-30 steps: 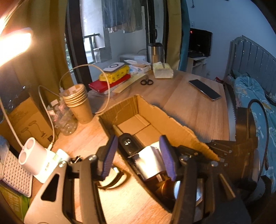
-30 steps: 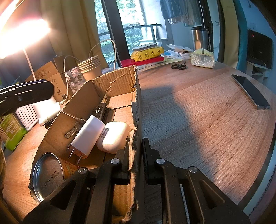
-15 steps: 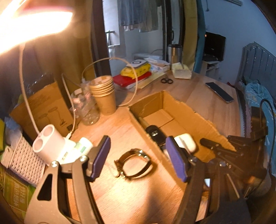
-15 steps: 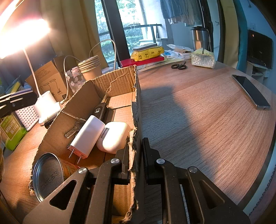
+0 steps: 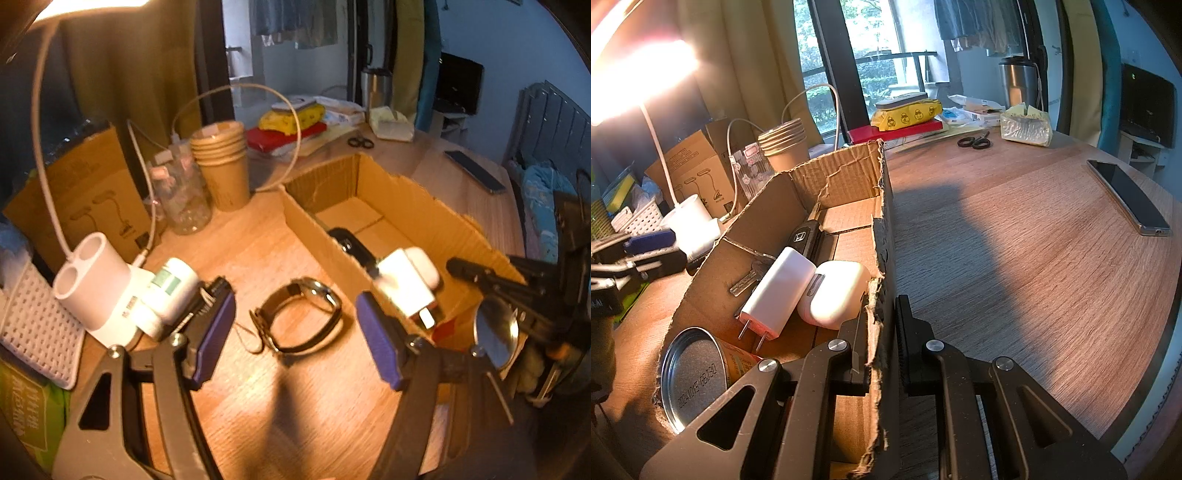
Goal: Organize rigid objects
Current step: 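Withdraw the left tool from the box toward the black-strap wristwatch, then close the left tool on the wristwatch strap and lift it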
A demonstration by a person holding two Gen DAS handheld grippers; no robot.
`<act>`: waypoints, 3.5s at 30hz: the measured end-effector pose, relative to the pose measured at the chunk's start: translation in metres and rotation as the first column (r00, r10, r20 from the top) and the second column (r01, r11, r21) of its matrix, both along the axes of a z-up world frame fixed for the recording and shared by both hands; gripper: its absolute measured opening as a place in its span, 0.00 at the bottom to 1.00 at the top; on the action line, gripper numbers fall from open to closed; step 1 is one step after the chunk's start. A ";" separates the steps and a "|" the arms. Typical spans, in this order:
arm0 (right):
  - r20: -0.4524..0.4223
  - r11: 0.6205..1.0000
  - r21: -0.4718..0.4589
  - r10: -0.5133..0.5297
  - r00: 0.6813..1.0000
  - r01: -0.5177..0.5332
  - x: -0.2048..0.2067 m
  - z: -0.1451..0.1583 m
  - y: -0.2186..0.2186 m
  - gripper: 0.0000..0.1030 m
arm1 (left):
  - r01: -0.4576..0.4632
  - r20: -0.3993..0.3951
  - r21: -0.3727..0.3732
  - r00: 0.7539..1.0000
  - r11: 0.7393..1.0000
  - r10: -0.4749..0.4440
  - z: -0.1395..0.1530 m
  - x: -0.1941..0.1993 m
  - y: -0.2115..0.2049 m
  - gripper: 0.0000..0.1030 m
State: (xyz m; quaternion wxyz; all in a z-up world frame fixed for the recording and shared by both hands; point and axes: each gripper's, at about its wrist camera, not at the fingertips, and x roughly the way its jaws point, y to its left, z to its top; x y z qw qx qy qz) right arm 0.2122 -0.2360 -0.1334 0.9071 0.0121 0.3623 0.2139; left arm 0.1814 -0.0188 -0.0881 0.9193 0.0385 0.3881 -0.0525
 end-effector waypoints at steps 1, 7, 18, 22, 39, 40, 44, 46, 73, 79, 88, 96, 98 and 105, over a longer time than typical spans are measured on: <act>0.000 1.000 0.000 0.000 1.000 0.000 0.000 0.000 0.000 0.12 | 0.008 -0.006 -0.005 1.000 1.000 -0.008 -0.004 0.001 0.001 0.67; 0.000 1.000 0.000 0.000 1.000 0.000 0.000 0.000 0.001 0.12 | 0.046 -0.030 0.007 0.999 0.999 -0.046 -0.017 0.005 -0.001 0.67; 0.000 1.000 0.000 0.000 1.000 0.000 0.000 0.000 0.000 0.12 | 0.127 -0.066 0.051 0.990 0.991 -0.124 -0.034 0.023 -0.011 0.67; 0.000 1.000 -0.001 0.000 1.000 0.000 0.000 0.000 0.000 0.12 | 0.148 -0.085 0.038 0.986 0.988 -0.144 -0.040 0.032 -0.010 0.67; 0.000 1.000 -0.001 0.000 1.000 0.000 0.000 0.000 0.001 0.12 | 0.211 -0.129 0.043 0.970 0.977 -0.204 -0.053 0.057 -0.007 0.67; 0.000 1.000 -0.001 0.000 1.000 0.000 0.000 0.000 0.000 0.12 | 0.214 -0.132 0.045 0.969 0.976 -0.207 -0.054 0.058 -0.006 0.67; 0.000 1.000 0.000 0.000 1.000 0.000 0.000 0.000 0.001 0.12 | 0.206 -0.136 0.063 0.971 0.977 -0.196 -0.057 0.058 -0.005 0.65; -0.001 1.000 -0.001 0.000 1.000 0.000 0.000 0.000 0.000 0.12 | 0.209 -0.131 0.082 0.972 0.975 -0.197 -0.057 0.056 -0.007 0.59; -0.001 1.000 -0.001 0.000 1.000 0.000 0.001 0.000 0.001 0.12 | 0.152 -0.074 0.084 0.986 0.985 -0.146 -0.037 0.012 0.011 0.51; -0.001 1.000 -0.001 0.000 1.000 0.000 0.001 0.000 0.001 0.12 | 0.137 -0.040 0.073 0.990 0.988 -0.134 -0.023 -0.002 0.010 0.51; -0.001 1.000 -0.001 0.000 1.000 0.000 0.001 0.000 0.001 0.12 | 0.109 0.029 0.071 0.993 0.991 -0.112 0.003 -0.013 0.005 0.51; -0.001 1.000 -0.001 0.000 1.000 0.000 0.001 0.000 0.001 0.12 | 0.097 0.095 0.087 0.990 0.991 -0.105 0.027 -0.024 -0.009 0.51; -0.001 1.000 -0.001 0.000 1.000 0.000 0.001 0.000 0.001 0.12 | 0.096 0.099 0.078 0.990 0.992 -0.104 0.031 -0.026 -0.012 0.51; -0.001 1.000 -0.001 0.000 1.000 0.000 0.001 0.000 0.001 0.12 | 0.047 0.099 0.072 0.994 0.996 -0.054 0.035 -0.023 -0.014 0.51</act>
